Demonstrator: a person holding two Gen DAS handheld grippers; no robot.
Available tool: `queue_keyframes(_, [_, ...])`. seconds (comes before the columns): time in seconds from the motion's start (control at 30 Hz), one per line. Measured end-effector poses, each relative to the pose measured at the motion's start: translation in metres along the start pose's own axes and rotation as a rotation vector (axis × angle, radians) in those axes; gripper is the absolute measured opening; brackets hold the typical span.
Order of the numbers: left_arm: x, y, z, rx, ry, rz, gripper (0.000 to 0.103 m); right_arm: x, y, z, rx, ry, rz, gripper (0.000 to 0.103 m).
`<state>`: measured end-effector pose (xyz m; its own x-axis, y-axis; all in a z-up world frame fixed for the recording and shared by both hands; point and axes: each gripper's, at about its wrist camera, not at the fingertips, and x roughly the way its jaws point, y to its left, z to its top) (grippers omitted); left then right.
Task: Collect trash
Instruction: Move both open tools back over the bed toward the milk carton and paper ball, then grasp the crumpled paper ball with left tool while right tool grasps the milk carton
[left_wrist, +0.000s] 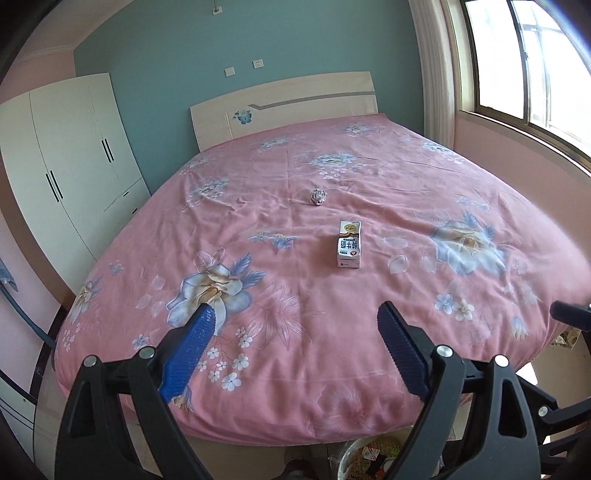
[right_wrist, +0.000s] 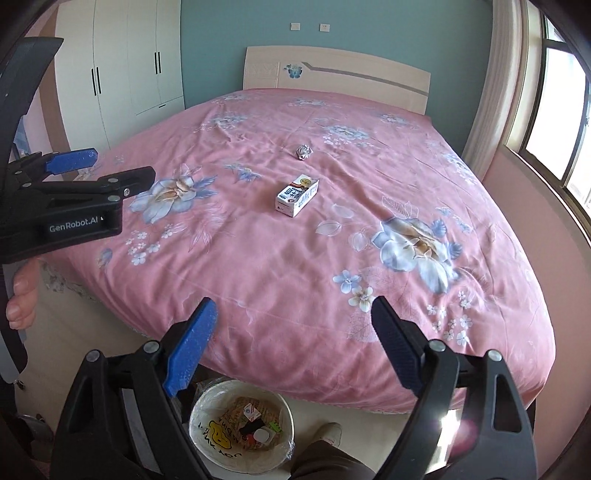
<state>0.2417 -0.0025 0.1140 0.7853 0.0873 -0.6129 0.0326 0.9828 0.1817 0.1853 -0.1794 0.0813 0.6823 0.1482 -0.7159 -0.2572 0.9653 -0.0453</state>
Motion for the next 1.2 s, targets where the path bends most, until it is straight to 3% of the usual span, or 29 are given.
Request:
queue_keyframes(0.2, [0.063,-0.003,0.054,0.031,0.004,0.009,0.093,0.053,-0.006,0.045,0.007,-0.017,0.068,0.087])
queue_keyframes(0.47, [0.215,-0.021,0.147,0.042,0.042,-0.060,0.093,0.185,-0.020,0.105,0.023,-0.024,0.110,0.087])
queue_keyframes(0.53, [0.252,-0.023,0.172,0.052,0.060,-0.046,0.093,0.234,-0.020,0.131,0.021,0.000,0.099,0.087])
queue_keyframes(0.63, [0.301,-0.026,0.202,0.060,0.106,-0.046,0.093,0.259,-0.020,0.146,0.029,0.030,0.068,0.087])
queue_keyframes(0.7, [0.335,-0.026,0.217,0.047,0.170,-0.039,0.093,0.284,-0.027,0.164,0.113,0.100,0.105,0.087])
queue_keyframes(0.9, [0.430,-0.036,0.237,0.071,0.343,-0.053,0.093,0.320,-0.045,0.177,0.284,0.206,0.071,0.087])
queue_keyframes(1.0, [0.468,-0.046,0.241,0.105,0.365,-0.043,0.093,0.350,-0.041,0.175,0.293,0.280,0.023,0.087])
queue_keyframes(1.07, [0.491,-0.055,0.241,0.138,0.370,-0.074,0.093,0.380,-0.036,0.168,0.312,0.347,-0.005,0.087])
queue_keyframes(1.2, [0.532,-0.069,0.232,0.192,0.396,-0.086,0.093,0.407,-0.030,0.161,0.325,0.399,-0.035,0.087])
